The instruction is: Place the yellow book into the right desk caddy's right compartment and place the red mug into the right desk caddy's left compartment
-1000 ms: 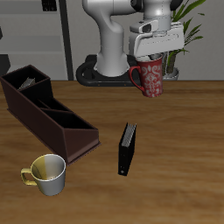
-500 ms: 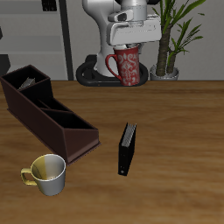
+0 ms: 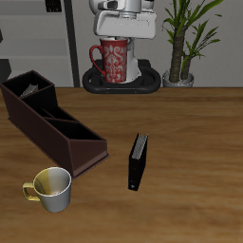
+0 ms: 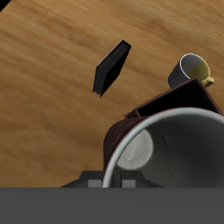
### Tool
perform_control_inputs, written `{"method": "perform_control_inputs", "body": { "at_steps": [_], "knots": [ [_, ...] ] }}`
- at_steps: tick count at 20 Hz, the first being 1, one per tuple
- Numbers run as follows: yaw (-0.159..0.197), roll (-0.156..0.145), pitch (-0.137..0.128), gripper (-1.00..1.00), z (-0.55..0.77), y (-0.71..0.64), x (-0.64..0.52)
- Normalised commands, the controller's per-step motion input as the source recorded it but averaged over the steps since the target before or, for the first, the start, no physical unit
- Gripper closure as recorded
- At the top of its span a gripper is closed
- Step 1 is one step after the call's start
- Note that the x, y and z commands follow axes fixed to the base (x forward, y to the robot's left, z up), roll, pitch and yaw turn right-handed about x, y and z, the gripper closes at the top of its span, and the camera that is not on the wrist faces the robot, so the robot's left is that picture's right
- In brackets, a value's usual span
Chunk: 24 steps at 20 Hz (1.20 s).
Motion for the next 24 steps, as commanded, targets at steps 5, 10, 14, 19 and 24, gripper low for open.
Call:
{"method": "perform_control_inputs", "body": {
  "at_steps": [5, 10, 14, 19, 24],
  "knots": [
    [-0.077, -0.052, 0.000, 1.00, 0.23, -0.49, 0.19],
    [-0.036, -0.010, 0.013, 1.00, 0.18, -0.40, 0.12],
    [0.009, 0.026, -0.020, 1.00, 0.06, -0.22, 0.18],
    [-0.004, 0.069, 0.033, 1.00, -0.06, 0.05, 0.28],
    [-0.046, 0.035, 0.041, 1.00, 0.00, -0.11, 0.20]
  ]
}}
